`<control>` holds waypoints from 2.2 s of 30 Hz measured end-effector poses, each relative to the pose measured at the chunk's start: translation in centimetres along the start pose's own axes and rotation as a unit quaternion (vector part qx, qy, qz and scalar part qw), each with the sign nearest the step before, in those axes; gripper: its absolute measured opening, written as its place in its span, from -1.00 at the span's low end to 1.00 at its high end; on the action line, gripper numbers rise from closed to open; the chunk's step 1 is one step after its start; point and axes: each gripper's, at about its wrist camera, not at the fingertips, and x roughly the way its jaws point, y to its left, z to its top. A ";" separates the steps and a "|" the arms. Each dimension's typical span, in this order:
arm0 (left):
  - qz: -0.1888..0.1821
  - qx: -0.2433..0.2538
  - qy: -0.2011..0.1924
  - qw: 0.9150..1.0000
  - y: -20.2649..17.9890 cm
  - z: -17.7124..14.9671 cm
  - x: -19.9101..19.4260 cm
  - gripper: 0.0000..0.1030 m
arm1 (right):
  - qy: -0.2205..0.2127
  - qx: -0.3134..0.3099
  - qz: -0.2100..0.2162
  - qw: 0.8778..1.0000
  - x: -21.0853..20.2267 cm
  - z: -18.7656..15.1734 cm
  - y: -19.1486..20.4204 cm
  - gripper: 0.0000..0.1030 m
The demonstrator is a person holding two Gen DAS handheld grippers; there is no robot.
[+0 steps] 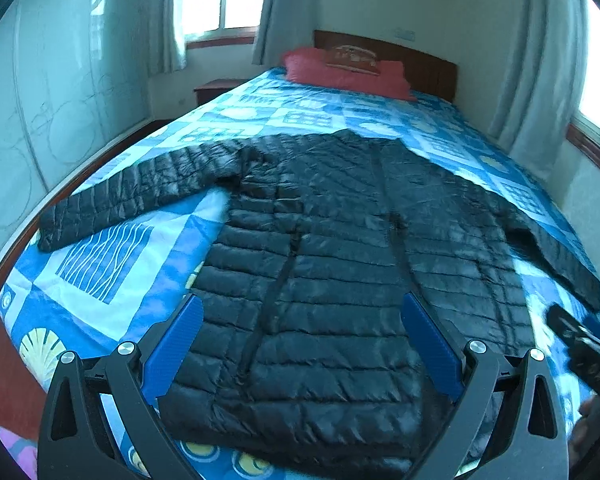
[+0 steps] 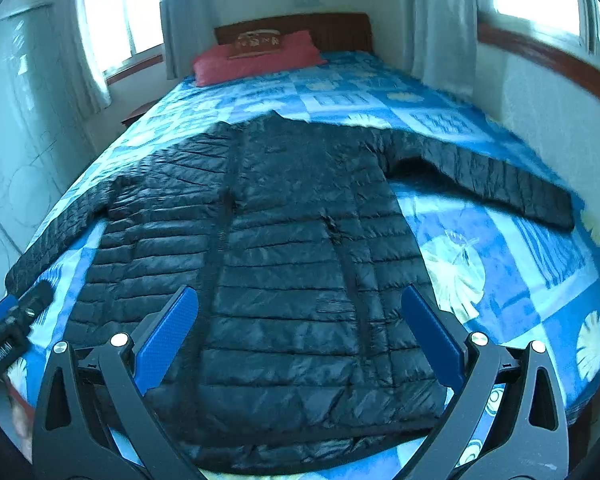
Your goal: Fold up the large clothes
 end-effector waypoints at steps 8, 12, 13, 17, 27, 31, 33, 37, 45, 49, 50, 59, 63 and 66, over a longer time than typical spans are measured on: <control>0.047 -0.073 0.028 0.996 6.3 1.9 6.8 0.90 | 0.029 0.138 -0.034 0.989 5.6 1.8 -12.2 0.18; 0.072 -0.132 0.049 0.987 10.4 2.3 10.1 0.90 | 0.008 0.233 -0.043 0.971 7.4 2.5 -21.0 0.20; 0.083 -0.139 0.051 0.985 11.2 2.3 10.6 0.90 | 0.001 0.253 -0.046 0.966 7.7 2.7 -23.1 0.21; 0.124 -0.165 0.050 0.977 14.2 2.2 12.8 0.90 | -0.044 0.351 -0.052 0.934 8.7 2.5 -32.3 0.21; 0.144 -0.220 0.104 0.959 16.9 1.0 16.3 0.90 | -0.131 0.466 -0.016 0.875 11.8 1.9 -44.9 0.21; 0.164 -0.202 0.112 0.959 16.2 1.0 16.7 0.90 | -0.151 0.467 -0.025 0.871 11.5 1.7 -45.1 0.20; 0.173 -0.195 0.115 0.959 15.8 0.9 16.8 0.90 | -0.150 0.465 -0.051 0.871 11.4 1.7 -44.7 -0.11; 0.186 -0.183 0.122 0.958 15.6 0.7 17.4 0.90 | -0.136 0.459 -0.065 0.875 12.5 2.9 -45.0 -0.81; 0.185 -0.184 0.120 0.958 15.6 0.7 17.7 0.90 | -0.173 0.353 -0.070 0.917 9.7 7.4 -38.0 -0.87; 0.190 -0.178 0.121 0.958 15.4 0.6 17.7 0.90 | -0.172 0.300 -0.048 0.937 9.5 10.0 -32.6 -0.87; 0.192 -0.176 0.122 0.958 15.3 0.5 17.6 0.90 | -0.169 0.283 -0.041 0.943 9.7 10.7 -30.7 -0.87; 0.199 -0.172 0.117 0.958 15.2 0.4 18.0 0.92 | -0.125 0.151 0.012 0.980 14.2 15.7 -14.6 -0.87; 0.200 -0.171 0.117 0.958 15.2 0.4 18.1 0.92 | -0.097 0.104 0.038 0.989 17.2 16.7 -7.2 -0.87; 0.201 -0.171 0.117 0.957 15.3 0.5 18.0 0.92 | -0.075 0.074 0.057 0.993 19.4 17.0 -2.5 -0.87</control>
